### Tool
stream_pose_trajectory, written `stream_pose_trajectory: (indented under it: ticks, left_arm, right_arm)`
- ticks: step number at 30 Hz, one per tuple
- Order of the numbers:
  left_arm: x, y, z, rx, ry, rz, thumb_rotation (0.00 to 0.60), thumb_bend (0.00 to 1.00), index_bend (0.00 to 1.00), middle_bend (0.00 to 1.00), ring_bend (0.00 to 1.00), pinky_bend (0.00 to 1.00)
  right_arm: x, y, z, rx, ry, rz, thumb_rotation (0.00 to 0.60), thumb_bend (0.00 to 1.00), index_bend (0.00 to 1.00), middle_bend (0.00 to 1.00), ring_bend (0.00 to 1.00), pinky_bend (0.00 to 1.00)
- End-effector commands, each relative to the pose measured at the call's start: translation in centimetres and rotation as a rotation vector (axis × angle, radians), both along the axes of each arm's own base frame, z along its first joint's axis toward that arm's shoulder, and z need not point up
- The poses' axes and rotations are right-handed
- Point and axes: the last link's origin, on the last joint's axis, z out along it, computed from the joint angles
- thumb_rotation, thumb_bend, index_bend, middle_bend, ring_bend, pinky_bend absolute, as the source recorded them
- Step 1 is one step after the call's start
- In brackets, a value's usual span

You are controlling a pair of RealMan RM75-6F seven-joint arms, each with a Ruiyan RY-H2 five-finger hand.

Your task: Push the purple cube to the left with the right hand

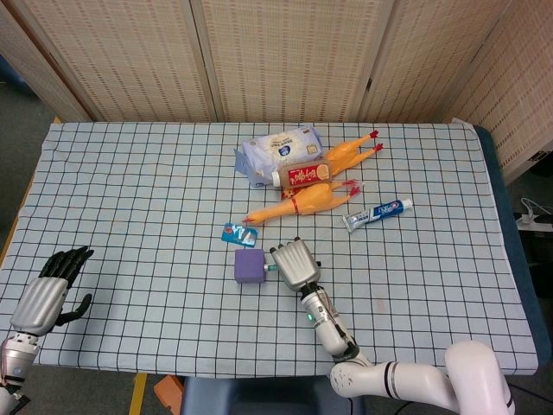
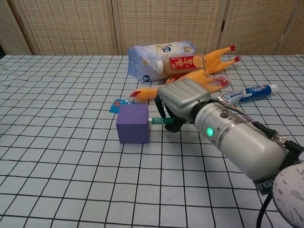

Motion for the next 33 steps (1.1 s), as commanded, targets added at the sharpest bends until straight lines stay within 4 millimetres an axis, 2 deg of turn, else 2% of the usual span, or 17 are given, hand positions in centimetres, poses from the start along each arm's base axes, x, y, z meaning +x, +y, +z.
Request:
stream_pose_trajectory:
  ticks: [1, 9, 25, 33]
  left_arm:
    - [-0.1, 0.0, 0.1, 0.001, -0.001, 0.003, 0.600, 0.46, 0.00, 0.00, 0.00, 0.04]
    - [-0.3, 0.0, 0.2, 0.002, -0.003, 0.011, 0.600, 0.46, 0.00, 0.00, 0.00, 0.04]
    - [-0.4, 0.1, 0.5, -0.008, -0.030, 0.013, 0.600, 0.46, 0.00, 0.00, 0.00, 0.04]
    - [-0.6, 0.1, 0.8, -0.004, -0.035, 0.014, 0.600, 0.46, 0.00, 0.00, 0.00, 0.04]
  right_arm:
    - [1.0, -0.3, -0.6, 0.006, -0.017, 0.004, 0.600, 0.41, 0.99, 0.82, 0.60, 0.52]
    - [3.5, -1.0, -1.7, 0.011, -0.036, 0.019, 0.600, 0.41, 0.99, 0.82, 0.60, 0.52]
    - [9.3, -1.2, -5.8, 0.034, -0.057, 0.029, 0.600, 0.41, 1.00, 0.82, 0.60, 0.52]
    - [11.2, -2.0, -7.0, 0.071, -0.088, 0.006, 0.600, 0.41, 1.00, 0.82, 0.60, 0.52]
